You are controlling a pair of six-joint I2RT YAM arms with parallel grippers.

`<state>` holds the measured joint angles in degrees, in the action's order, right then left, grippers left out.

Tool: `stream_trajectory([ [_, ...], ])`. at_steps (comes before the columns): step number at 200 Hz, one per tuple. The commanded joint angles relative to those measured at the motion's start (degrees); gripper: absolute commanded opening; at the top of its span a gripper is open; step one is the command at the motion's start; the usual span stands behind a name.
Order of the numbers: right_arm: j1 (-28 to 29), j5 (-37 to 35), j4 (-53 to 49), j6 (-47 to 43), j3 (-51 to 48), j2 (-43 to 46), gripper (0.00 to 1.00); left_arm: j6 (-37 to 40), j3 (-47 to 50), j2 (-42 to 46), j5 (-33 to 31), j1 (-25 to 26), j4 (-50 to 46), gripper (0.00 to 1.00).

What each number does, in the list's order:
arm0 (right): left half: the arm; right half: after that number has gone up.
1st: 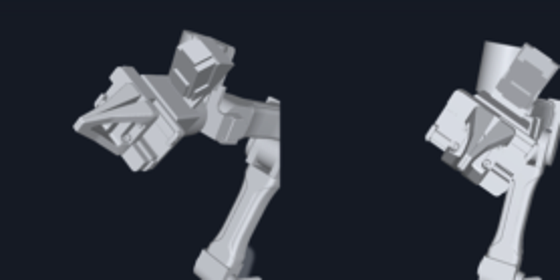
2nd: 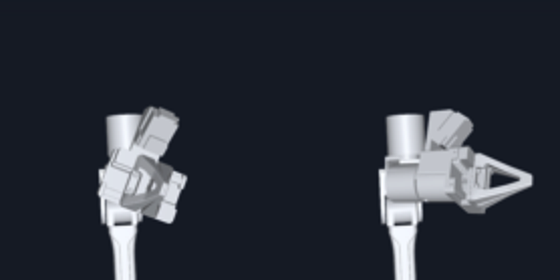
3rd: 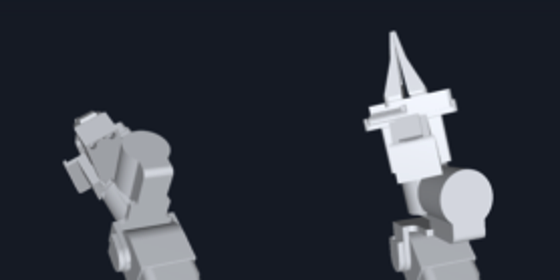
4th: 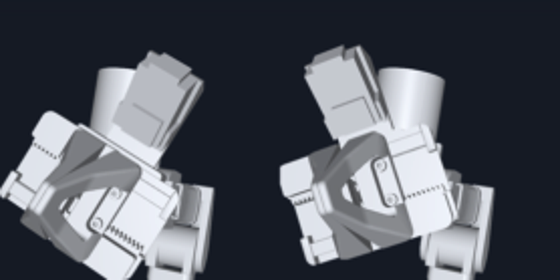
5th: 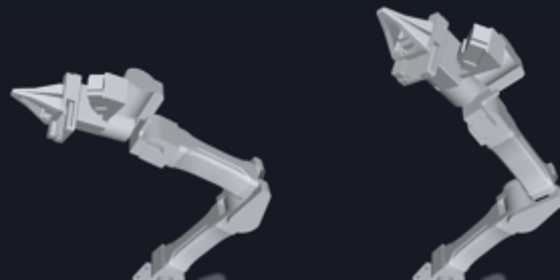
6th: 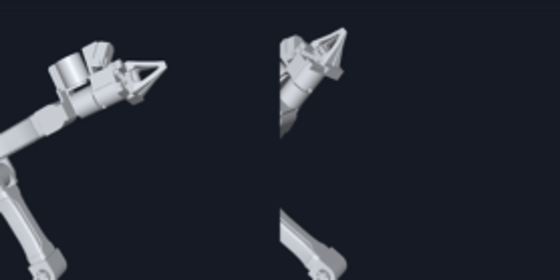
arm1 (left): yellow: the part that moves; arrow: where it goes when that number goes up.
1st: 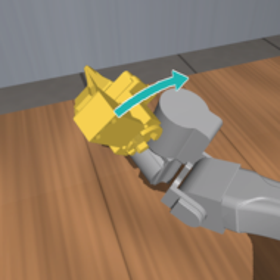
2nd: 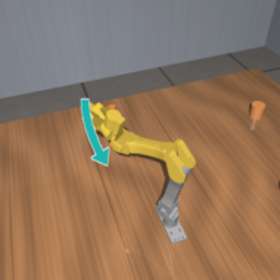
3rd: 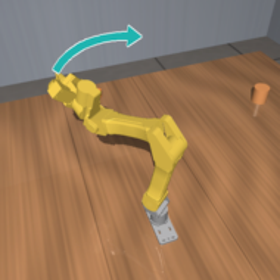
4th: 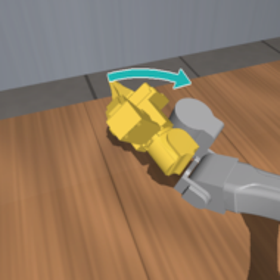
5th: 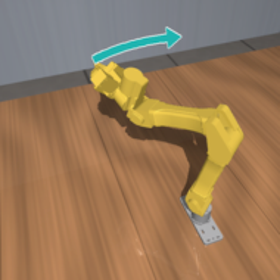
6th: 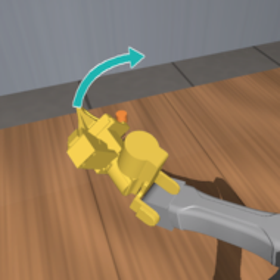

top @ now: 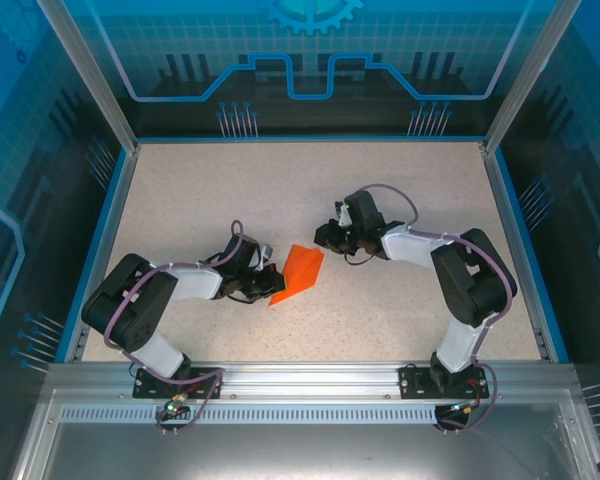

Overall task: Fold a paper plane with a square sheet of paper (pick it up from the middle)
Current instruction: Fourth fold the wing at the center of the table.

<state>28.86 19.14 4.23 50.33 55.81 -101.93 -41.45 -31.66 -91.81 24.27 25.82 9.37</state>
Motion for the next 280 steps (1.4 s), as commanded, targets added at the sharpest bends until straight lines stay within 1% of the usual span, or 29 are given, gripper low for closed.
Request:
stream_trajectory([
  [1, 3.2, 1.8, 1.2, 1.3, -0.9, -1.8, 0.17, 1.8, 3.3, -2.0, -7.5, -0.2, -11.9, 0.04],
  [22, 5.5, 3.3, 4.0, 3.1, -0.9, -4.3, 0.16, 0.7, 3.7, -1.4, -6.4, -0.2, -11.0, 0.04],
  [51, 7.5, 2.7, 4.9, 4.2, -0.6, -6.5, 0.16, -1.8, 4.5, -0.3, -4.4, -0.1, -9.2, 0.06],
  [87, 8.0, 3.3, 6.3, 4.7, -1.3, -7.9, 0.16, -5.9, 6.3, 2.2, -2.8, 0.6, -6.2, 0.08],
  [107, 8.0, 3.2, 6.3, 4.6, -1.8, -8.3, 0.17, -7.7, 6.7, 3.1, -2.6, 1.3, -5.9, 0.09],
  [142, 8.0, 3.4, 6.4, 4.1, -1.9, -9.1, 0.17, -12.7, 9.0, 4.2, -3.3, 3.0, -2.0, 0.1],
  [179, 8.0, 3.9, 7.0, 4.1, -2.7, -6.9, 0.18, -17.6, 11.3, 4.2, -3.9, 4.1, 3.1, 0.1],
  [213, 8.8, 3.2, 7.2, 5.1, -3.6, -4.2, 0.18, -18.4, 10.9, 4.1, -4.3, 4.9, 3.6, 0.11],
  [248, 11.0, 3.4, 9.9, 6.8, -3.0, -6.2, 0.19, -18.0, 10.6, 3.8, -5.1, 5.5, 3.0, 0.11],
  [280, 11.1, 3.0, 9.9, 7.7, -2.2, -9.1, 0.18, -18.1, 10.6, 4.4, -5.1, 5.6, 3.1, 0.12],
])
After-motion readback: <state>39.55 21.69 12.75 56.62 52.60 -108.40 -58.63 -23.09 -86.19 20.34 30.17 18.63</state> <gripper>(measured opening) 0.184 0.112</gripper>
